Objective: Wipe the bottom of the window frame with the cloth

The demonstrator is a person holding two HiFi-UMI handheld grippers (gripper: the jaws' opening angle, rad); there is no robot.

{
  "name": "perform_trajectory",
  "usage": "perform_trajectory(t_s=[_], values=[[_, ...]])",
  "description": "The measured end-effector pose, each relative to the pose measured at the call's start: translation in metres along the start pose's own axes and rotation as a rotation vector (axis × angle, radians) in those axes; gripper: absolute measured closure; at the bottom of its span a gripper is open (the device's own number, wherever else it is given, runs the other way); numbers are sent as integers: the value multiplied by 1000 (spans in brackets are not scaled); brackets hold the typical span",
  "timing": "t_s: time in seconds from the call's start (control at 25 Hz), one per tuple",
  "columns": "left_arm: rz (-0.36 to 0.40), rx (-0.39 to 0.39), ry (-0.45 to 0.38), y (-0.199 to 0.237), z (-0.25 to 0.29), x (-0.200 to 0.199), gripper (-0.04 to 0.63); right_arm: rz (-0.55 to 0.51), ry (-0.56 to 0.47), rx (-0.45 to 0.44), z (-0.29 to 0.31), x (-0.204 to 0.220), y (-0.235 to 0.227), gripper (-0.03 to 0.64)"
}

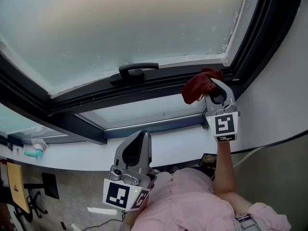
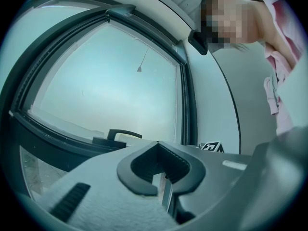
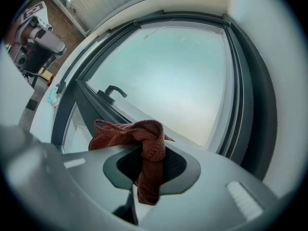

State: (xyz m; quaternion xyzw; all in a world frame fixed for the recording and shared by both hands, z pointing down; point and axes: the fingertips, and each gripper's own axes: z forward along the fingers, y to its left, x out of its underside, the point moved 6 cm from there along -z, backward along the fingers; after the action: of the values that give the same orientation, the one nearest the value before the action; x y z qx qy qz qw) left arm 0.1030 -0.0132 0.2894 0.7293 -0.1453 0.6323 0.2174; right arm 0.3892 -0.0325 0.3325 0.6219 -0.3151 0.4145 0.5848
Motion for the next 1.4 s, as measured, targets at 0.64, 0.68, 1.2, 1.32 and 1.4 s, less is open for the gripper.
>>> perform_trajectory(t_s=[0.64,0.68,1.2,1.32,1.4], values=[[-2,7,1,1,5,0,597,38,6,53,-6,10,-20,541],[-3,8,1,2,6,0,597,39,6,54,-6,10,-20,541],[-5,1,-7,7,8,0,597,56,15,104,-10,19,-35,541],[-7,4,-6,8,8,0,597,58,20,114,-10,20,-38,541],[-9,6,-7,8,8,0,597,60,26,121,-12,21,-40,541]])
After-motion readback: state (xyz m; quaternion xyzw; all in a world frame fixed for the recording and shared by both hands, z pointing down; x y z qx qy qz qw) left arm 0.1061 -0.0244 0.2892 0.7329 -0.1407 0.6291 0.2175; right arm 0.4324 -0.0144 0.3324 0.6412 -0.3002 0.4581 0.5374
